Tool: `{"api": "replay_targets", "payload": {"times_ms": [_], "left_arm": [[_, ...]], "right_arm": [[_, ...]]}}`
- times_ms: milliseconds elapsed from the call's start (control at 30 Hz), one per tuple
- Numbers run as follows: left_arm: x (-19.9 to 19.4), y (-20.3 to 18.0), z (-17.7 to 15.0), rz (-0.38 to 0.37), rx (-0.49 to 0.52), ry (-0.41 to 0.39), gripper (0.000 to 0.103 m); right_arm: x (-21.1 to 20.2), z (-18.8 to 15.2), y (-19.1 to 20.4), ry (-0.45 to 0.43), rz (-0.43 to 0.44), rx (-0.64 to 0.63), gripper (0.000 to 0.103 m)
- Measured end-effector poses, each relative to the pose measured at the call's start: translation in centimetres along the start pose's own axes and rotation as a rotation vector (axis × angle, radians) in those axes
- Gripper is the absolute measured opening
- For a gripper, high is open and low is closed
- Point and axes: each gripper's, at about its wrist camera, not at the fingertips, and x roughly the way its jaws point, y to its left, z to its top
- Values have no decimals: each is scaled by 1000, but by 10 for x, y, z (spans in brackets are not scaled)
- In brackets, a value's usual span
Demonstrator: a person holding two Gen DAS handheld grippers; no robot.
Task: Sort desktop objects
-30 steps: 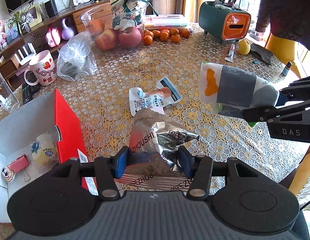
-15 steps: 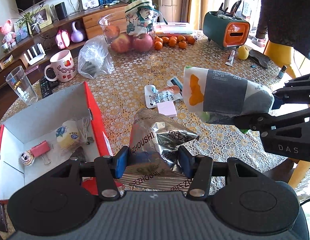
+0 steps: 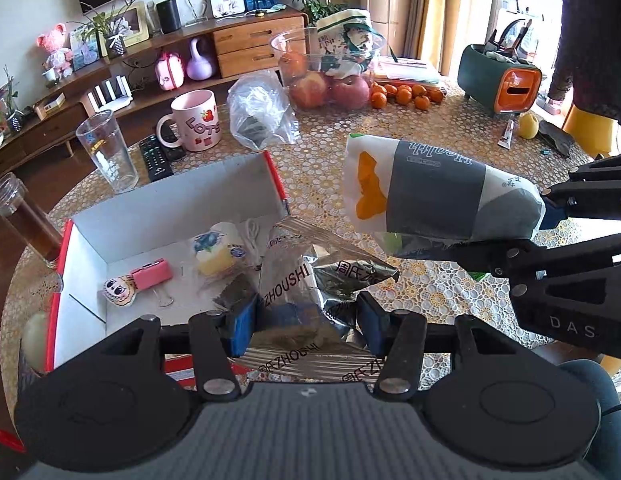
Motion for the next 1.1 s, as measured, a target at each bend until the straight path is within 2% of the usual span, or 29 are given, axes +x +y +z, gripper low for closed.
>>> {"api": "replay_targets", "payload": {"times_ms": [600,1100], "left_arm": [[14,95,-13,65,-92,27,52],[69,151,-14,101,-129,82,52]], "right_arm": [[51,44,69,22,52,-25,30],[114,69,86,82,51,-23,30]]}}
